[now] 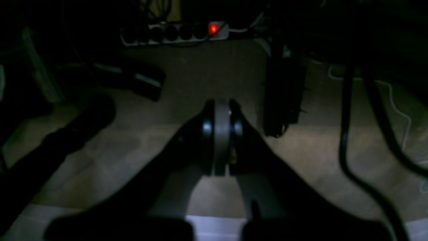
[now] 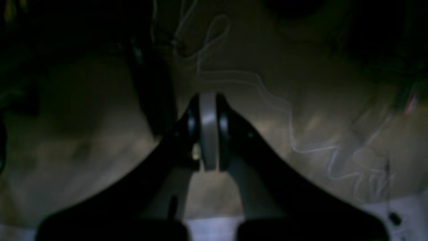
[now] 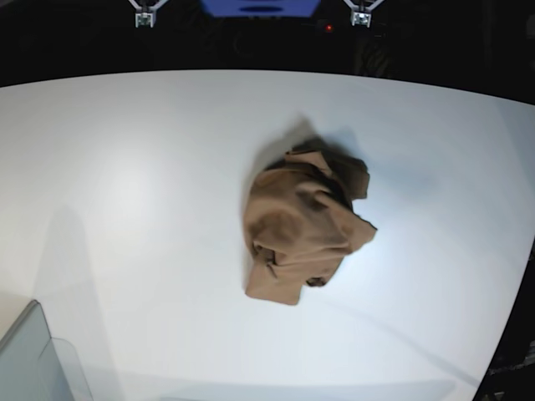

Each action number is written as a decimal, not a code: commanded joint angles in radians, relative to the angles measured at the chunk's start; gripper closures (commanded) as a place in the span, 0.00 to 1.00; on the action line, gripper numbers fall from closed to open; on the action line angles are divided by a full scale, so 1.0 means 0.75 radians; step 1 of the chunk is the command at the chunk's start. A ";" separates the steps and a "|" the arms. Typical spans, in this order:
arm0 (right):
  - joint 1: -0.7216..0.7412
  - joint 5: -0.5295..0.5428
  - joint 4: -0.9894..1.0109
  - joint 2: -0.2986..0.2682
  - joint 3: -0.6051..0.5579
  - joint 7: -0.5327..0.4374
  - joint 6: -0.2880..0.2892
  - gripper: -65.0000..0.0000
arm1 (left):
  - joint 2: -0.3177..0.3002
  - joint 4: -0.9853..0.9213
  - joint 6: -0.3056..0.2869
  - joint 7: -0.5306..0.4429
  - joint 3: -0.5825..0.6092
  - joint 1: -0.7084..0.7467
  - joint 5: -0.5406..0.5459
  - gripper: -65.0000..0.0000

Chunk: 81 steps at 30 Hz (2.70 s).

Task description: Layout the t-shirt on the table in an organized manner, then fold the t-shirt properly

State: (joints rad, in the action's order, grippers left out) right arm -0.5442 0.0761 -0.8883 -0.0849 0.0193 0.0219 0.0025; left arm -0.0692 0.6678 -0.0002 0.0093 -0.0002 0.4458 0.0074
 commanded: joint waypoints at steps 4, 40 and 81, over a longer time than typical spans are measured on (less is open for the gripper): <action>-0.221 0.002 -0.361 -0.035 0.006 -0.016 0.006 1.00 | -0.027 0.277 0.005 -0.024 -0.001 0.153 0.001 1.00; -0.184 0.002 -1.521 -0.125 -0.597 0.322 0.006 0.81 | -0.105 1.735 0.007 -0.009 -0.001 0.556 0.292 0.98; 0.614 0.004 -0.991 0.104 -0.998 0.620 -0.211 0.54 | -0.113 1.721 -0.005 -0.009 -0.349 0.471 0.294 0.43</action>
State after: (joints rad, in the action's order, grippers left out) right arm -0.0948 0.0761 -1.6161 -0.0166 -0.7277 0.5121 -0.1513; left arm -0.1493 1.9446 -0.0032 0.0265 -0.2565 0.7891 0.2291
